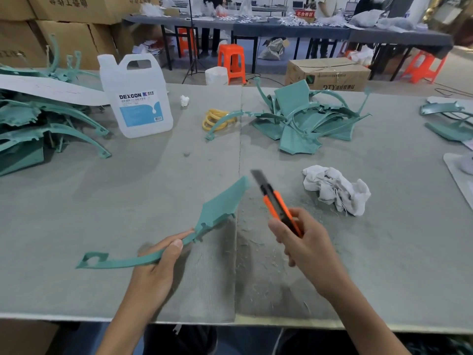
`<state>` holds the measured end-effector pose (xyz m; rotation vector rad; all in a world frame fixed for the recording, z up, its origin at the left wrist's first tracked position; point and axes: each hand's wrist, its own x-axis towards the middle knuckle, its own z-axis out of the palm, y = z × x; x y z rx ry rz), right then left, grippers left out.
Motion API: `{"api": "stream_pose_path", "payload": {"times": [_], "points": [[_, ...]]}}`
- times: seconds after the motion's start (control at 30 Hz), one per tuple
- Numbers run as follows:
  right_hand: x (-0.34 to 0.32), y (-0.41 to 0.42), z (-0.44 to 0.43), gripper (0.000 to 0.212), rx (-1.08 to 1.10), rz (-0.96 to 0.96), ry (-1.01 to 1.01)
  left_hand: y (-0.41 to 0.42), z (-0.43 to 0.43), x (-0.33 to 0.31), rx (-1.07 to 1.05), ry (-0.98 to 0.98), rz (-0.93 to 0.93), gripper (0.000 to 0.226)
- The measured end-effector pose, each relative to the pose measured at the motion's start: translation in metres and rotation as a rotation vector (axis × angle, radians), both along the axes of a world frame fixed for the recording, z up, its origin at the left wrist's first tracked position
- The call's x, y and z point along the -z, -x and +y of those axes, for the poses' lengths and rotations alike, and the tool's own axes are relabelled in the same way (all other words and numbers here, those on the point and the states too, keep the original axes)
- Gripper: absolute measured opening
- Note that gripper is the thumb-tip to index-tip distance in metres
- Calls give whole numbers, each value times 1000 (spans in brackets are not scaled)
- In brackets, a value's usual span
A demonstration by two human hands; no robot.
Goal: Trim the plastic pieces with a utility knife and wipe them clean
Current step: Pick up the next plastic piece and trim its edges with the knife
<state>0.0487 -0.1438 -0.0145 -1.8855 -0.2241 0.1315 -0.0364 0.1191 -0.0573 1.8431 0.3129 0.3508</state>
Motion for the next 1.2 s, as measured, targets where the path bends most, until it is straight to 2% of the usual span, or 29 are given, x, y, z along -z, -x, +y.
{"api": "stream_pose_path", "payload": {"times": [0.07,0.13,0.2,0.3,0.33,0.37,0.4,0.47,0.53,0.57,0.63,0.7,0.8,0.83,0.93,1.03,1.2], "points": [[-8,-13,14,42,60,143,-208,8,-2,-6,55,-27,28,31],[-14,-28,25,38,75,373,-413,15,-3,-14,141,-68,33,33],[-18,-36,33,29,39,548,-537,18,-5,-20,204,-9,36,33],[-19,-41,37,16,47,569,-615,20,-9,-21,30,364,97,24],[-20,-41,37,11,65,540,-619,24,-9,-22,-54,426,166,29],[-22,-42,37,7,81,504,-616,30,-10,-24,-103,393,245,41],[-23,-42,37,5,90,468,-607,38,-12,-24,-119,261,320,56],[-25,-42,38,2,82,404,-561,51,-22,-32,-159,-174,354,71],[-26,-37,43,2,49,367,-512,51,-34,-43,-175,-490,106,62],[-27,-34,47,2,32,358,-500,42,-40,-45,-99,-615,-14,49],[-31,-29,55,6,-2,344,-493,12,-44,-46,111,-762,-105,55],[-35,-25,58,15,-31,295,-485,-17,-41,-47,203,-683,-3,47],[-34,-20,48,19,-31,109,-343,-46,-27,-42,170,-553,39,22],[-31,-17,42,19,-12,49,-276,-52,-22,-39,150,-513,13,23],[-19,-7,27,12,2,-57,-99,-63,-15,-27,-1,-423,-54,42],[-10,-1,22,4,-74,-127,112,-64,-22,-17,-125,-280,-64,46],[-11,-3,27,17,-113,-235,324,-66,-25,-10,-159,-199,-95,48]]}}
